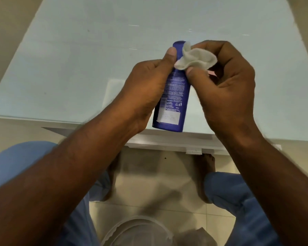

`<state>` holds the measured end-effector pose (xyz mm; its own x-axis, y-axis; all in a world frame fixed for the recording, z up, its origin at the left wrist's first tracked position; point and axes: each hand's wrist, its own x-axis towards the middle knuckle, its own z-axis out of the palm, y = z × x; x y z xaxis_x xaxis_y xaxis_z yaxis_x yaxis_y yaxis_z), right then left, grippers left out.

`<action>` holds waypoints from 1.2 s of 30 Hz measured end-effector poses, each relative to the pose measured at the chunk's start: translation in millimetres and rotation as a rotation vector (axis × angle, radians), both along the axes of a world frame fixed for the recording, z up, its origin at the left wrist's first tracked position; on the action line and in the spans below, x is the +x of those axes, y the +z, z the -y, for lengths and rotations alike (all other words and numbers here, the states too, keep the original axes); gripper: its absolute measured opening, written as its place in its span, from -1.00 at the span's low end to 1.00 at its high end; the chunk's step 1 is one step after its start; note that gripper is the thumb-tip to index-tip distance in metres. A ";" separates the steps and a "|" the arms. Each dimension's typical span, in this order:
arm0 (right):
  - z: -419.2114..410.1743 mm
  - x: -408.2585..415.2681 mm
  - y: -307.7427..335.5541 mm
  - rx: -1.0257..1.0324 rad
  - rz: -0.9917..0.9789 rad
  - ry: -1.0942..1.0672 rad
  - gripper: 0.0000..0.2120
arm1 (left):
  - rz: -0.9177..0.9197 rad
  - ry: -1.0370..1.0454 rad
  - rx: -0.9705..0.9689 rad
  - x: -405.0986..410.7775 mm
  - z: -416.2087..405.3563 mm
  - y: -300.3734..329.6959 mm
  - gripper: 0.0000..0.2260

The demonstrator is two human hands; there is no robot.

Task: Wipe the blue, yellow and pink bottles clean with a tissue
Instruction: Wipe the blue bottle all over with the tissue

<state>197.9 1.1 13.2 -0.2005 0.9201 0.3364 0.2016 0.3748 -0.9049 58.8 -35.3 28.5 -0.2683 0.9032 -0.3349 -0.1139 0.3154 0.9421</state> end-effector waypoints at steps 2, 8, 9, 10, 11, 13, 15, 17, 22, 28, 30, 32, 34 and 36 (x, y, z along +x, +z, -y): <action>4.9 -3.0 -3.1 0.063 0.074 0.038 -0.86 | 0.028 0.081 -0.020 -2.9 -1.9 1.2 -0.69; -2.9 0.3 -1.6 -0.037 -0.012 -0.027 -0.88 | 0.051 0.103 -0.013 -0.3 0.7 2.4 -0.72; -3.7 1.0 -1.5 -0.051 -0.026 -0.034 -0.86 | 0.023 0.080 -0.015 2.2 1.7 2.2 -0.72; -2.9 1.3 -1.9 -0.061 -0.028 -0.030 -0.85 | 0.004 0.068 -0.027 4.0 2.2 1.3 -0.72; -1.2 1.6 -2.4 -0.066 -0.019 -0.020 -0.84 | 0.002 0.067 -0.046 5.0 2.5 0.5 -0.71; 3.5 1.2 -2.6 -0.061 0.034 0.016 -0.84 | 0.048 0.072 -0.078 5.0 2.2 1.7 -0.67; 5.7 2.0 -1.4 -0.056 0.096 0.042 -0.85 | 0.076 0.015 -0.085 4.5 0.9 4.1 -0.61; 4.8 5.3 1.0 -0.096 0.118 0.059 -0.84 | 0.068 -0.018 -0.084 2.9 0.3 7.3 -0.63; -1.9 9.3 7.2 -0.171 0.273 0.113 -0.88 | 0.140 0.061 -0.080 -3.6 1.3 13.2 -0.78; 7.7 3.0 1.8 -0.143 0.085 0.041 -0.87 | 0.213 0.080 -0.009 -5.1 -3.7 10.0 -0.76; 4.4 3.3 2.3 -0.097 0.040 0.025 -0.85 | 0.234 0.113 -0.007 -3.2 -6.0 6.9 -0.72; 3.2 0.8 0.8 -0.053 0.021 0.026 -0.82 | 0.255 0.128 0.001 -1.1 -7.1 3.7 -0.68; 6.4 -1.2 -3.6 0.043 0.081 0.069 -0.82 | 0.288 0.149 -0.006 -0.7 -7.4 1.8 -0.64; 11.8 -2.2 -5.8 0.190 0.208 0.157 -0.81 | 0.339 0.191 -0.013 -3.8 -9.3 1.6 -0.64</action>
<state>195.7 -10.6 7.4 -0.4176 0.7972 0.4361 0.3011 0.5742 -0.7614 55.0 -26.0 30.1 -0.3032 0.8429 -0.4445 -0.4760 0.2701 0.8370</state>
